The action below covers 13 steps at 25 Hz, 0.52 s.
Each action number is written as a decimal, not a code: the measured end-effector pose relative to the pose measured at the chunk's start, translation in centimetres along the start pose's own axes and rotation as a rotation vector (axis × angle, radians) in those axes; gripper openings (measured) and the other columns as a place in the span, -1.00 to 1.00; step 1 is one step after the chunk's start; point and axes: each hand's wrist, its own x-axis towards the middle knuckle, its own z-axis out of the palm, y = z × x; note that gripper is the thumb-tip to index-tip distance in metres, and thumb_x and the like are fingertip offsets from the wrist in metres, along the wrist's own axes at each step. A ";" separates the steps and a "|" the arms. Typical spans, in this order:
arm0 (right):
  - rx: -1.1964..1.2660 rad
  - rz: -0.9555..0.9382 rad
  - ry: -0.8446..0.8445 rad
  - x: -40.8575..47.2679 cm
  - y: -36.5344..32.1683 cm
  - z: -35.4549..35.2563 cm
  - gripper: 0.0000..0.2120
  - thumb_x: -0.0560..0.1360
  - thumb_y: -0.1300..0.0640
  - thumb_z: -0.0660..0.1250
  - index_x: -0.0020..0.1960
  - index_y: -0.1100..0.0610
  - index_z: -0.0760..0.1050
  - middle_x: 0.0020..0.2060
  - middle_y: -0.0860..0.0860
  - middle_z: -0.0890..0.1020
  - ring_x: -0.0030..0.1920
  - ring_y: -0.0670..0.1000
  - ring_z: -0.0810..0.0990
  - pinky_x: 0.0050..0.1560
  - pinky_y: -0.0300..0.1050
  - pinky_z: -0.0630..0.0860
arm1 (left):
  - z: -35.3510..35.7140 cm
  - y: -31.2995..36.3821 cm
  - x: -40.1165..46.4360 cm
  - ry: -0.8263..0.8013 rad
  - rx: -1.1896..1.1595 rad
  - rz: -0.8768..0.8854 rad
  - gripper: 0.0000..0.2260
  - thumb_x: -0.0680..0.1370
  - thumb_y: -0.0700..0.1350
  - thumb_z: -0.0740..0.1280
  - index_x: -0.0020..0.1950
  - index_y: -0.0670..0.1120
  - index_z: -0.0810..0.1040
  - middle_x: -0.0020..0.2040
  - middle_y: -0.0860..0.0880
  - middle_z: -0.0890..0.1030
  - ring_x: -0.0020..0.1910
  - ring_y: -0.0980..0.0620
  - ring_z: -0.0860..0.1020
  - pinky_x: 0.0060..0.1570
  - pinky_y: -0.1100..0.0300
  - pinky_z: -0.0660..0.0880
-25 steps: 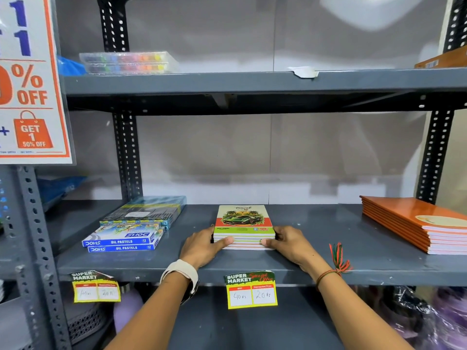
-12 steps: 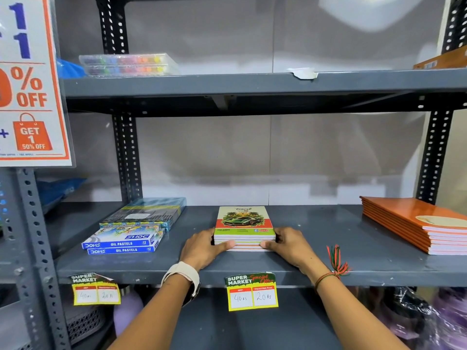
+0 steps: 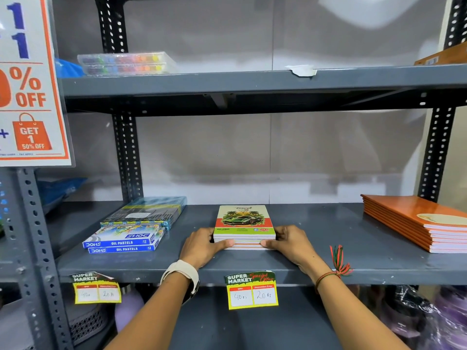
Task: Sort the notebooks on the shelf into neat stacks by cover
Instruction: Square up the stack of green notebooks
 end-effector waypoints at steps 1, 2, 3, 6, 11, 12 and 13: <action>0.015 0.005 0.003 -0.1 -0.1 0.0 -0.74 0.36 0.05 0.55 0.04 0.04 0.70 -0.05 -0.09 0.74 -0.01 -0.12 0.69 0.15 -0.14 0.58 | 0.0 0.0 0.0 0.000 -0.020 -0.005 -0.68 0.35 0.28 0.44 0.01 0.16 0.68 -0.01 0.15 0.72 0.00 0.12 0.66 -0.03 0.20 0.55; 0.031 0.002 0.000 -0.2 -0.3 -0.1 -0.73 0.35 0.06 0.55 0.04 0.05 0.70 -0.05 -0.08 0.75 -0.01 -0.12 0.69 0.14 -0.15 0.58 | 0.0 0.0 0.0 0.000 -0.031 -0.006 -0.70 0.35 0.28 0.44 -0.02 0.17 0.68 -0.02 0.15 0.72 -0.01 0.13 0.67 -0.01 0.19 0.56; 0.046 0.014 -0.008 -0.3 -0.3 -0.1 -0.72 0.34 0.07 0.56 0.04 0.07 0.70 -0.05 -0.08 0.75 -0.01 -0.11 0.70 0.15 -0.14 0.58 | 0.0 0.0 0.0 -0.005 -0.036 -0.010 -0.71 0.33 0.28 0.45 -0.04 0.17 0.68 -0.02 0.15 0.72 -0.02 0.14 0.67 0.03 0.18 0.57; 0.142 0.107 -0.088 -0.2 -0.7 -0.6 -0.64 0.29 0.07 0.60 0.05 0.12 0.66 -0.01 -0.04 0.73 0.00 -0.09 0.69 0.15 -0.12 0.58 | 0.0 -0.1 0.2 -0.057 -0.112 -0.059 -0.53 0.23 0.33 0.48 0.02 0.10 0.68 -0.01 0.16 0.72 0.00 0.16 0.66 0.15 0.10 0.56; 0.610 0.312 -0.169 0.4 -3.3 -1.7 -0.21 0.44 -0.29 0.33 0.48 0.19 0.28 0.38 0.07 0.46 0.42 0.05 0.41 0.41 -0.08 0.35 | -0.5 2.9 0.6 -0.118 -0.337 -0.175 -0.27 0.42 0.47 0.10 0.44 0.07 0.40 0.43 0.05 0.44 0.46 -0.03 0.34 0.48 0.01 0.22; 0.662 0.335 -0.178 0.5 -3.9 -1.5 -0.28 0.54 -0.26 0.19 0.50 0.21 0.23 0.38 0.09 0.46 0.42 0.08 0.40 0.39 -0.07 0.33 | -0.5 3.7 1.0 -0.117 -0.410 -0.210 -0.32 0.52 0.39 0.00 0.52 0.02 0.28 0.50 0.01 0.34 0.52 -0.05 0.23 0.49 0.02 0.13; 0.702 0.362 -0.175 1.0 -4.3 -1.1 -0.30 0.58 -0.26 0.08 0.50 0.23 0.23 0.30 0.10 0.52 0.35 0.11 0.47 0.31 -0.07 0.39 | -0.5 4.2 1.5 -0.108 -0.487 -0.255 -0.35 0.57 0.33 -0.08 0.55 0.00 0.21 0.53 -0.03 0.28 0.54 -0.08 0.19 0.49 0.01 0.10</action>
